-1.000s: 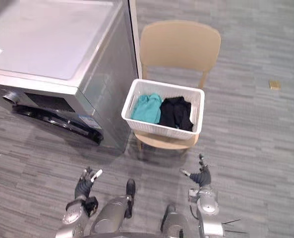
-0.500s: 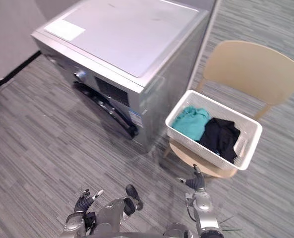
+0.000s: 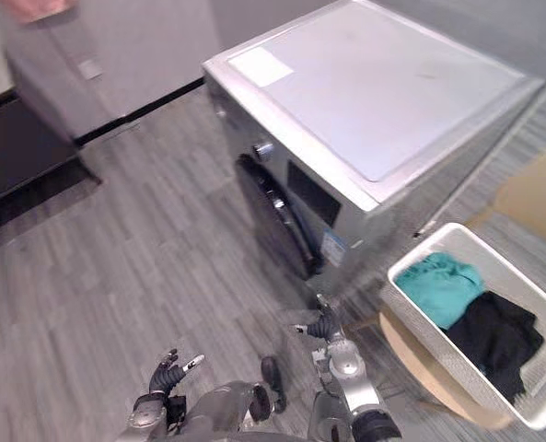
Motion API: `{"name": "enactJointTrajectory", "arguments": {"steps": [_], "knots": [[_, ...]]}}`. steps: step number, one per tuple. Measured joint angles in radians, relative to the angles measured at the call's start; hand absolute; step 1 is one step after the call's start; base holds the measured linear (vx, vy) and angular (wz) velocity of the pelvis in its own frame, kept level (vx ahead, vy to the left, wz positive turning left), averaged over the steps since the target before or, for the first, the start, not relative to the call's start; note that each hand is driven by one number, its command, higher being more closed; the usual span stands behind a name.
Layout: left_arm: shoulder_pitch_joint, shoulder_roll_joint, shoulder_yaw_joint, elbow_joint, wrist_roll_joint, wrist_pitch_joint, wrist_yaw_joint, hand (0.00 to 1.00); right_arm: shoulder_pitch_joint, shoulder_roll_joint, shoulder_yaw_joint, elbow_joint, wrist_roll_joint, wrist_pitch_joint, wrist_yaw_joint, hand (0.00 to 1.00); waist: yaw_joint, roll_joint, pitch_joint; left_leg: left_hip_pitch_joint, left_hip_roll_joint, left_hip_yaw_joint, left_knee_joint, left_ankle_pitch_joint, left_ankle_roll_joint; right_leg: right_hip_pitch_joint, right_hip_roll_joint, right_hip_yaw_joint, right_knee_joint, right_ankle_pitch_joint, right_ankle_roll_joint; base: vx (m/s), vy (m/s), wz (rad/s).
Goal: Pick up the laundry basket with both hands and put the clothes into the washing machine.
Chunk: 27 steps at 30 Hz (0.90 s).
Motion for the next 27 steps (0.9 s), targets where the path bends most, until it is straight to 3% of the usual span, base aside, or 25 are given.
{"name": "enactJointTrajectory", "arguments": {"steps": [4, 9, 12, 15, 16, 23, 27], "knots": [[0.001, 0.0, 0.001, 0.001, -0.007, -0.002, 0.0, 0.0, -0.012, 0.002, -0.017, -0.064, -0.07, -0.001, -0.06, 0.0, 0.004, 0.0, 0.0, 0.007, 0.003, -0.033, -0.001, 0.007, -0.006, 0.017, 0.01, -0.013, 0.002, 0.0, 0.0, 0.09, -0.124, 0.15], [0.009, 0.0, 0.008, 0.001, -0.016, -0.003, 0.001, 0.0, -0.052, -0.008, -0.109, -0.102, -0.119, -0.001, -0.145, 0.0, 0.002, 0.007, 0.003, 0.017, 0.007, -0.043, -0.025, 0.036, -0.049, 0.012, 0.013, -0.007, 0.005, 0.0, -0.001, 0.02, -0.115, -0.08], [0.009, 0.0, 0.007, -0.001, -0.016, -0.007, 0.001, 0.0, -0.071, -0.033, -0.107, -0.106, -0.118, -0.001, -0.149, 0.0, 0.003, 0.02, 0.011, 0.004, 0.01, -0.045, -0.035, 0.036, -0.049, -0.032, 0.013, -0.001, 0.043, -0.014, -0.032, -0.04, -0.088, -0.1], [0.006, -0.001, 0.006, -0.012, -0.017, -0.015, 0.0, 0.0, -0.102, -0.05, -0.108, -0.135, -0.115, -0.001, -0.162, 0.0, 0.003, 0.037, 0.039, -0.024, 0.011, -0.049, -0.048, 0.053, -0.024, -0.077, 0.012, -0.002, 0.072, -0.027, -0.049, -0.09, -0.069, -0.02], [0.0, -0.001, 0.004, -0.015, -0.017, -0.016, 0.0, 0.0, -0.136, -0.062, -0.108, -0.129, -0.108, -0.001, -0.163, 0.0, 0.003, 0.045, 0.057, -0.04, 0.011, -0.051, -0.055, 0.064, -0.01, -0.102, 0.011, -0.003, 0.09, -0.027, -0.05, -0.14, -0.061, 0.03], [-0.004, 0.0, -0.003, -0.072, -0.071, -0.035, 0.001, 0.0, -0.369, -0.117, -0.107, 0.035, 0.027, 0.003, -0.152, 0.0, 0.01, 0.059, 0.133, -0.121, 0.007, -0.069, -0.067, 0.098, -0.017, -0.203, 0.0, -0.017, 0.143, -0.027, -0.058, -0.11, -0.025, 0.08], [-0.007, 0.006, -0.003, -0.104, -0.112, -0.041, 0.003, 0.0, -0.531, -0.166, -0.115, 0.126, 0.103, 0.006, -0.144, 0.0, 0.036, 0.07, 0.17, -0.198, 0.003, -0.092, -0.072, 0.128, -0.012, -0.278, -0.006, -0.04, 0.16, -0.021, -0.066, -0.05, -0.02, 0.18]]}}
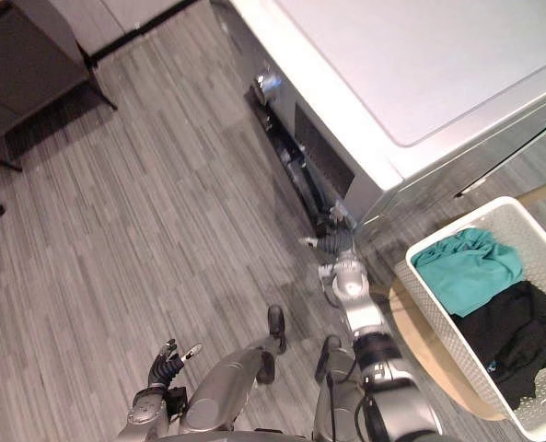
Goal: Pick up the laundry basket with both hands and put the clothes into the washing machine.
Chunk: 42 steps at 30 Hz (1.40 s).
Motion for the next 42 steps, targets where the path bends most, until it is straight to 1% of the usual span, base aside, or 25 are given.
{"name": "enactJointTrajectory", "arguments": {"steps": [1, 4, 5, 6, 8, 11, 12, 14, 16, 17, 18, 19, 20, 22, 24, 26, 28, 31, 33, 34, 35, 37, 38, 40, 42], "knots": [[0.0, 0.001, 0.0, 0.0, -0.004, 0.0, 0.001, 0.0, -0.011, -0.001, -0.003, 0.005, 0.017, 0.0, 0.001, 0.0, 0.003, 0.0, 0.002, -0.007, 0.0, -0.004, 0.0, 0.002, 0.001, -0.005, 0.0, -0.004, 0.0, 0.001, -0.001, -0.02, -0.029, 0.21], [-0.008, 0.0, -0.019, -0.019, -0.025, -0.016, 0.002, 0.0, -0.122, -0.014, -0.025, 0.06, 0.071, 0.005, -0.004, 0.0, 0.04, 0.016, 0.014, -0.048, -0.001, -0.014, 0.001, 0.014, 0.008, -0.042, 0.0, -0.011, 0.003, 0.007, -0.005, -0.01, -0.029, 0.07], [-0.021, 0.0, -0.021, -0.022, -0.027, -0.02, 0.003, 0.0, -0.165, -0.011, -0.04, 0.06, 0.097, 0.004, -0.022, 0.0, 0.053, 0.023, 0.02, -0.063, -0.002, -0.021, 0.003, 0.017, 0.008, -0.054, 0.0, -0.017, 0.005, 0.008, -0.006, -0.01, -0.036, 0.21], [-0.03, 0.0, -0.02, -0.022, -0.036, -0.02, 0.006, 0.0, -0.197, -0.008, -0.044, 0.06, 0.109, 0.003, -0.033, 0.0, 0.058, 0.028, 0.026, -0.071, -0.003, -0.033, 0.004, 0.02, 0.008, -0.057, -0.001, -0.026, 0.006, 0.008, -0.006, 0.01, -0.057, 0.31], [-0.041, -0.001, -0.021, -0.024, -0.044, -0.021, 0.02, 0.0, -0.252, -0.001, -0.04, 0.055, 0.134, -0.001, -0.046, 0.0, 0.08, 0.027, 0.037, -0.078, -0.004, -0.046, 0.01, 0.021, 0.008, -0.056, -0.001, -0.033, 0.011, 0.007, -0.006, 0.04, -0.053, 0.23], [-0.043, -0.002, -0.022, -0.037, -0.044, -0.022, 0.027, 0.0, -0.309, 0.038, -0.011, 0.051, 0.143, -0.005, -0.051, 0.0, 0.106, 0.028, 0.04, -0.087, -0.006, -0.062, 0.024, 0.02, 0.008, -0.054, 0.0, -0.04, 0.013, 0.007, -0.006, 0.05, -0.05, 0.13], [-0.045, -0.002, -0.022, -0.044, -0.044, -0.027, 0.035, 0.0, -0.333, 0.064, 0.001, 0.051, 0.143, -0.003, -0.067, 0.0, 0.109, 0.028, 0.04, -0.091, -0.006, -0.078, 0.028, 0.02, 0.008, -0.047, 0.0, -0.057, 0.01, 0.007, -0.006, 0.07, -0.069, 0.32], [-0.062, -0.002, -0.031, -0.045, -0.046, -0.029, 0.043, 0.0, -0.355, 0.084, 0.012, 0.051, 0.147, 0.0, -0.082, 0.0, 0.113, 0.029, 0.041, -0.1, -0.007, -0.117, 0.044, 0.02, 0.007, -0.03, 0.004, -0.085, -0.004, 0.007, -0.006, 0.05, -0.056, 0.37], [-0.096, -0.001, -0.069, -0.074, -0.062, -0.033, 0.046, 0.0, -0.393, 0.102, 0.014, 0.053, 0.171, 0.004, -0.087, 0.0, 0.139, 0.033, 0.043, -0.101, -0.005, -0.15, 0.049, 0.019, 0.005, -0.008, 0.014, -0.113, -0.021, 0.007, -0.007, 0.02, -0.049, 0.31], [-0.102, -0.001, -0.08, -0.087, -0.062, -0.037, 0.046, 0.0, -0.411, 0.105, 0.014, 0.053, 0.175, 0.003, -0.086, 0.0, 0.145, 0.035, 0.044, -0.101, -0.004, -0.16, 0.05, 0.018, 0.004, -0.003, 0.016, -0.119, -0.025, 0.007, -0.007, 0.0, -0.038, 0.23], [-0.11, 0.0, -0.098, -0.11, -0.062, -0.038, 0.046, 0.0, -0.451, 0.106, 0.028, 0.053, 0.175, 0.003, -0.082, 0.0, 0.156, 0.037, 0.045, -0.102, -0.004, -0.167, 0.052, 0.018, 0.002, 0.001, 0.018, -0.126, -0.026, 0.005, -0.01, -0.02, -0.048, 0.25], [-0.113, 0.001, -0.118, -0.152, -0.062, -0.041, 0.046, 0.0, -0.52, 0.112, 0.035, 0.07, 0.183, 0.013, -0.098, 0.0, 0.165, 0.041, 0.047, -0.102, -0.004, -0.175, 0.052, 0.022, -0.003, 0.009, 0.019, -0.14, -0.032, 0.001, -0.017, -0.03, -0.049, 0.31], [-0.113, 0.003, -0.127, -0.178, -0.062, -0.045, 0.046, 0.0, -0.552, 0.106, 0.034, 0.092, 0.184, 0.014, -0.101, 0.0, 0.166, 0.044, 0.048, -0.102, -0.004, -0.188, 0.052, 0.024, -0.006, 0.019, 0.022, -0.153, -0.041, 0.0, -0.018, -0.04, -0.061, 0.38], [-0.113, 0.017, -0.148, -0.214, -0.065, -0.061, 0.044, 0.0, -0.606, 0.068, 0.061, 0.087, 0.184, -0.006, -0.073, 0.0, 0.176, 0.046, 0.049, -0.103, -0.004, -0.207, 0.041, 0.028, -0.013, 0.025, 0.028, -0.169, -0.055, -0.002, -0.021, -0.04, -0.053, 0.27], [-0.125, 0.032, -0.153, -0.224, -0.08, -0.063, 0.044, 0.0, -0.677, 0.006, 0.072, 0.058, 0.212, -0.024, -0.056, 0.0, 0.195, 0.049, 0.051, -0.103, 0.0, -0.217, 0.023, 0.04, -0.027, 0.027, 0.04, -0.17, -0.071, -0.002, -0.022, -0.03, -0.073, 0.15], [-0.126, 0.045, -0.153, -0.224, -0.085, -0.062, 0.045, 0.0, -0.701, -0.027, 0.075, 0.037, 0.235, -0.054, -0.044, 0.0, 0.195, 0.049, 0.051, -0.102, 0.004, -0.224, 0.009, 0.055, -0.029, 0.028, 0.05, -0.168, -0.087, 0.003, -0.03, -0.01, -0.063, 0.09], [-0.128, 0.049, -0.15, -0.223, -0.099, -0.061, 0.044, 0.0, -0.704, -0.071, 0.097, 0.028, 0.263, -0.057, -0.036, 0.0, 0.192, 0.048, 0.051, -0.102, 0.011, -0.219, -0.003, 0.063, -0.029, 0.025, 0.058, -0.162, -0.101, 0.011, -0.034, 0.0, -0.06, -0.14], [-0.139, 0.049, -0.142, -0.223, -0.102, -0.06, 0.044, 0.0, -0.684, -0.149, 0.116, 0.028, 0.293, -0.057, -0.032, 0.0, 0.186, 0.045, 0.053, -0.097, 0.041, -0.173, -0.037, 0.076, -0.03, 0.005, 0.09, -0.104, -0.14, 0.054, -0.036, -0.01, -0.041, -0.54], [-0.15, 0.047, -0.139, -0.223, -0.102, -0.06, 0.044, 0.0, -0.638, -0.184, 0.118, 0.014, 0.297, -0.058, -0.021, 0.0, 0.181, 0.039, 0.057, -0.084, 0.051, -0.148, -0.052, 0.079, -0.026, 0.002, 0.102, -0.07, -0.153, 0.068, -0.035, -0.01, -0.025, -0.6], [-0.154, 0.047, -0.132, -0.231, -0.102, -0.061, 0.045, 0.0, -0.594, -0.2, 0.17, -0.006, 0.294, -0.057, 0.015, 0.0, 0.166, 0.036, 0.059, -0.074, 0.061, -0.127, -0.067, 0.083, -0.023, 0.002, 0.112, -0.053, -0.164, 0.087, -0.031, 0.0, -0.027, -0.56], [-0.159, 0.048, -0.123, -0.233, -0.102, -0.062, 0.045, 0.0, -0.537, -0.193, 0.192, -0.045, 0.293, -0.059, 0.035, 0.0, 0.153, 0.027, 0.065, -0.069, 0.064, -0.113, -0.068, 0.083, -0.023, 0.001, 0.116, -0.032, -0.168, 0.091, -0.03, 0.0, -0.036, -0.53], [-0.178, 0.045, -0.123, -0.235, -0.101, -0.061, 0.045, 0.0, -0.441, -0.189, 0.19, -0.074, 0.294, -0.062, 0.049, 0.0, 0.129, 0.02, 0.07, -0.057, 0.073, -0.105, -0.073, 0.083, -0.023, 0.001, 0.125, -0.008, -0.18, 0.11, -0.029, 0.0, -0.033, -0.44], [-0.183, 0.045, -0.122, -0.237, -0.1, -0.06, 0.045, 0.0, -0.413, -0.195, 0.196, -0.08, 0.291, -0.062, 0.061, 0.0, 0.127, 0.015, 0.073, -0.049, 0.074, -0.098, -0.079, 0.083, -0.023, 0.003, 0.126, 0.001, -0.18, 0.11, -0.03, 0.0, -0.022, -0.41], [-0.199, 0.045, -0.122, -0.242, -0.098, -0.06, 0.045, 0.0, -0.298, -0.19, 0.196, -0.141, 0.288, -0.062, 0.076, 0.0, 0.107, 0.007, 0.078, -0.034, 0.076, -0.087, -0.088, 0.083, -0.023, 0.011, 0.127, 0.012, -0.182, 0.111, -0.03, -0.01, -0.013, -0.19], [-0.203, 0.045, -0.125, -0.258, -0.08, -0.059, 0.042, 0.0, -0.157, -0.182, 0.194, -0.195, 0.284, -0.063, 0.112, 0.0, 0.078, 0.0, 0.082, -0.017, 0.076, -0.078, -0.095, 0.083, -0.023, 0.018, 0.127, 0.025, -0.183, 0.117, -0.024, -0.01, 0.002, -0.15]]}}
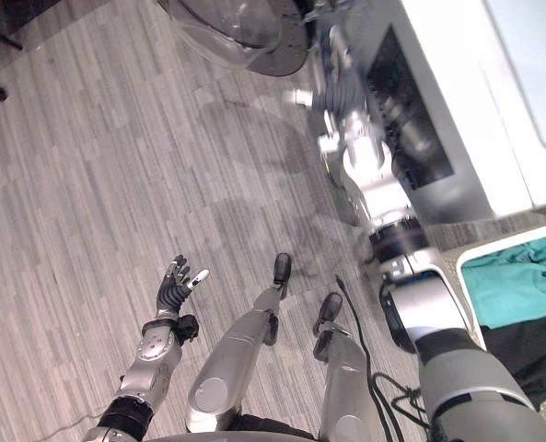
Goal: Pick up the laundry basket with both hands and put the clothes into the washing machine.
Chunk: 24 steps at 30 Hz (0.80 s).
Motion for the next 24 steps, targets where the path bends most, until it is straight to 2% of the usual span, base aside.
{"name": "enactJointTrajectory", "arguments": {"steps": [2, 7, 9, 10, 14, 18, 20, 21, 24], "knots": [[-0.021, 0.001, -0.001, 0.0, 0.018, 0.003, -0.001, 0.0, 0.118, 0.02, -0.028, -0.047, -0.027, -0.001, 0.021, 0.0, -0.01, 0.0, 0.0, 0.009, 0.0, 0.006, -0.003, 0.0, 0.0, 0.006, -0.001, 0.005, 0.0, 0.0, 0.0, -0.03, 0.005, -0.1], [-0.108, 0.029, -0.024, -0.003, 0.067, 0.02, -0.005, 0.0, 0.356, 0.079, -0.055, -0.115, -0.126, 0.0, 0.075, 0.0, -0.059, -0.013, 0.007, 0.026, 0.0, 0.013, -0.01, 0.006, -0.009, 0.006, -0.005, 0.007, 0.018, -0.003, 0.0, -0.06, -0.008, -0.07], [-0.182, 0.069, -0.022, -0.001, 0.097, 0.031, -0.005, 0.0, 0.421, 0.123, -0.059, -0.117, -0.179, 0.0, 0.092, 0.0, -0.086, -0.029, 0.005, 0.026, -0.002, 0.024, -0.028, 0.009, -0.014, -0.016, -0.009, 0.016, 0.03, -0.011, -0.007, -0.09, -0.003, -0.14], [-0.206, 0.088, -0.021, 0.003, 0.104, 0.035, -0.004, 0.0, 0.436, 0.134, -0.063, -0.118, -0.196, 0.0, 0.092, 0.0, -0.089, -0.035, 0.006, 0.026, -0.003, 0.027, -0.035, 0.012, -0.018, -0.025, -0.009, 0.021, 0.036, -0.012, -0.007, -0.09, -0.006, -0.17], [-0.371, 0.226, 0.003, 0.071, 0.138, 0.047, 0.009, 0.0, 0.496, 0.174, -0.145, -0.117, -0.243, 0.003, 0.083, 0.0, -0.128, -0.088, 0.01, 0.016, -0.002, 0.065, -0.043, 0.014, -0.019, -0.067, -0.011, 0.055, 0.063, -0.014, -0.002, -0.08, -0.007, -0.25], [-0.531, 0.393, 0.062, 0.156, 0.185, 0.059, 0.056, 0.0, 0.501, 0.178, -0.276, -0.118, -0.254, -0.005, 0.013, 0.0, -0.17, -0.132, 0.007, -0.032, 0.001, 0.093, -0.033, 0.017, -0.013, -0.124, -0.007, 0.085, 0.063, 0.005, 0.004, -0.03, 0.009, -0.24], [-0.603, 0.449, 0.068, 0.218, 0.217, 0.07, 0.072, 0.0, 0.502, 0.182, -0.321, -0.118, -0.253, -0.009, -0.009, 0.0, -0.186, -0.15, 0.011, -0.052, 0.005, 0.107, -0.022, 0.021, -0.007, -0.142, -0.003, 0.097, 0.057, 0.014, 0.006, 0.0, 0.006, -0.21], [-0.655, 0.493, 0.068, 0.274, 0.226, 0.076, 0.075, 0.0, 0.505, 0.189, -0.323, -0.129, -0.252, -0.01, -0.016, 0.0, -0.192, -0.158, 0.009, -0.072, 0.012, 0.11, -0.013, 0.019, -0.004, -0.154, 0.005, 0.101, 0.049, 0.03, 0.008, 0.01, 0.002, -0.25], [-0.768, 0.561, 0.106, 0.329, 0.256, 0.111, 0.093, 0.0, 0.536, 0.247, -0.354, -0.231, -0.222, -0.028, -0.037, 0.0, -0.193, -0.183, 0.015, -0.123, 0.04, 0.13, 0.008, 0.012, 0.005, -0.178, 0.036, 0.119, -0.013, 0.073, 0.008, 0.0, -0.003, -0.38]]}}
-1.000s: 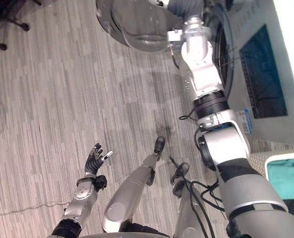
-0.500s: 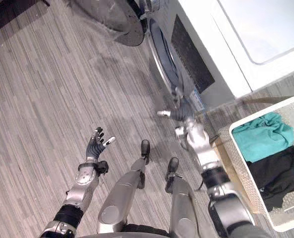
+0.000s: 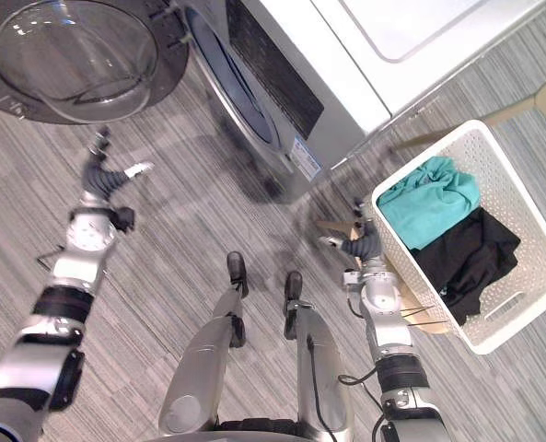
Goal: Pick up the laundry basket with both hands and put the clothes into the washing machine.
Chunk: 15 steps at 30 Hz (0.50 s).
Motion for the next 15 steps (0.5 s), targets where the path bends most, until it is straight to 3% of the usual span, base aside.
{"name": "enactJointTrajectory", "arguments": {"steps": [4, 8, 15], "knots": [[-0.105, 0.025, 0.023, -0.001, 0.032, 0.019, 0.016, 0.0, 0.089, 0.046, -0.043, -0.207, 0.04, -0.01, -0.027, 0.0, 0.007, -0.014, 0.007, -0.072, 0.035, 0.012, 0.058, -0.029, 0.014, -0.007, 0.033, 0.011, -0.09, 0.065, 0.008, 0.01, 0.024, -0.25], [-0.139, 0.038, 0.134, -0.015, 0.078, 0.023, 0.015, 0.0, 0.186, 0.066, -0.083, -0.426, 0.06, -0.05, -0.036, 0.0, 0.023, -0.037, 0.018, -0.16, 0.084, 0.041, 0.19, -0.1, 0.016, -0.021, 0.063, 0.039, -0.157, 0.118, 0.018, 0.0, 0.038, -0.39], [-0.139, 0.039, 0.299, -0.029, 0.135, 0.072, 0.012, 0.0, 0.299, 0.103, -0.054, -0.531, 0.119, -0.086, -0.026, 0.0, 0.037, -0.043, 0.021, -0.232, 0.133, 0.042, 0.313, -0.175, 0.007, -0.021, 0.089, 0.03, -0.19, 0.135, 0.012, 0.02, -0.008, -0.15]]}}
